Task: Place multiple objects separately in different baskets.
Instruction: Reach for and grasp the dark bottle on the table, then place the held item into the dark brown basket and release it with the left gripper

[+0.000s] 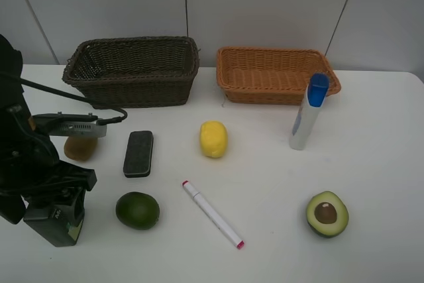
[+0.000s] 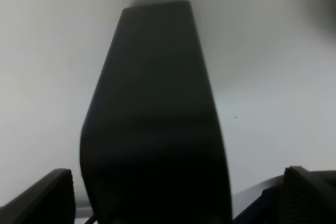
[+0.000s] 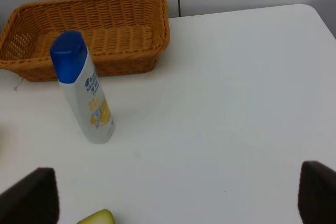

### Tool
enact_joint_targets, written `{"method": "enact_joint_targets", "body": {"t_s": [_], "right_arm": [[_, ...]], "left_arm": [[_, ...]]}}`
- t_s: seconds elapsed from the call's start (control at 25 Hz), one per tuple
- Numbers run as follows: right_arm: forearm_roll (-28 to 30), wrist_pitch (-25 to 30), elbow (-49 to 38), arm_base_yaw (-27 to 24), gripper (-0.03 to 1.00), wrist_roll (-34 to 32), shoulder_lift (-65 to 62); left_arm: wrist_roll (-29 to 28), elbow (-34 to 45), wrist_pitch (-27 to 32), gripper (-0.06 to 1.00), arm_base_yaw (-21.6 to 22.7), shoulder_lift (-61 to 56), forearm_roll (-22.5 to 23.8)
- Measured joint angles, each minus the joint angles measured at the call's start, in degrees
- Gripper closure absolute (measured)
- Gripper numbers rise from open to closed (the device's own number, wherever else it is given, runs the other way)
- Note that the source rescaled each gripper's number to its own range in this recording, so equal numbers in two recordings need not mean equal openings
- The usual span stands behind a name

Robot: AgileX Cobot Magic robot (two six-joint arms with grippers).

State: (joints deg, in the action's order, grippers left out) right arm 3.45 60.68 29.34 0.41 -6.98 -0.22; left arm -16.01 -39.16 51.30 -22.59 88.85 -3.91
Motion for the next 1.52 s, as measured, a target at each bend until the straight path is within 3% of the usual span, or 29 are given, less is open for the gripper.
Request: {"method": "enact_joint_targets", "body": {"t_s": [0.28, 0.36, 0.48, 0.56, 0.6, 0.76, 0.92, 1.08, 1.2, 1.52], "right_arm": [[0.0, 0.0, 0.0, 0.0, -0.03, 0.0, 0.0], [0.0, 0.0, 0.0, 0.0, -0.03, 0.0, 0.0], [0.0, 0.0, 0.0, 0.0, -0.03, 0.0, 0.0], [0.0, 0.0, 0.0, 0.0, -0.03, 0.0, 0.0], [0.0, 0.0, 0.0, 0.0, -0.03, 0.0, 0.0], [0.0, 0.0, 0.0, 0.0, -0.03, 0.0, 0.0], [0.0, 0.0, 0.0, 0.0, -0.03, 0.0, 0.0], [0.0, 0.0, 0.0, 0.0, -0.03, 0.0, 0.0], [0.0, 0.0, 0.0, 0.0, -0.03, 0.0, 0.0], [0.0, 0.0, 0.0, 0.0, -0.03, 0.0, 0.0]], "left_arm": [[0.18, 1.33, -4.81, -0.05, 0.0, -0.07, 0.0], [0.23, 1.33, -5.42, 0.04, 0.0, -0.13, 0.06], [0.6, 1.33, -5.63, 0.46, 0.0, -0.18, 0.06], [0.6, 1.33, -5.44, 0.84, 0.0, -0.18, 0.55], [0.65, 1.33, -5.29, 0.94, 0.0, -0.18, 0.49], [0.82, 1.33, -3.81, 0.94, 0.0, -1.18, -0.11], [0.88, -2.31, 2.9, 0.94, 0.0, -6.05, -1.19], [0.88, -13.42, 11.53, 0.94, 0.0, -10.12, -1.02], [0.88, -23.94, 14.14, 0.94, 0.46, -9.76, 0.3], [0.99, -50.47, 14.1, 0.94, 12.23, 7.9, 1.61]]}}
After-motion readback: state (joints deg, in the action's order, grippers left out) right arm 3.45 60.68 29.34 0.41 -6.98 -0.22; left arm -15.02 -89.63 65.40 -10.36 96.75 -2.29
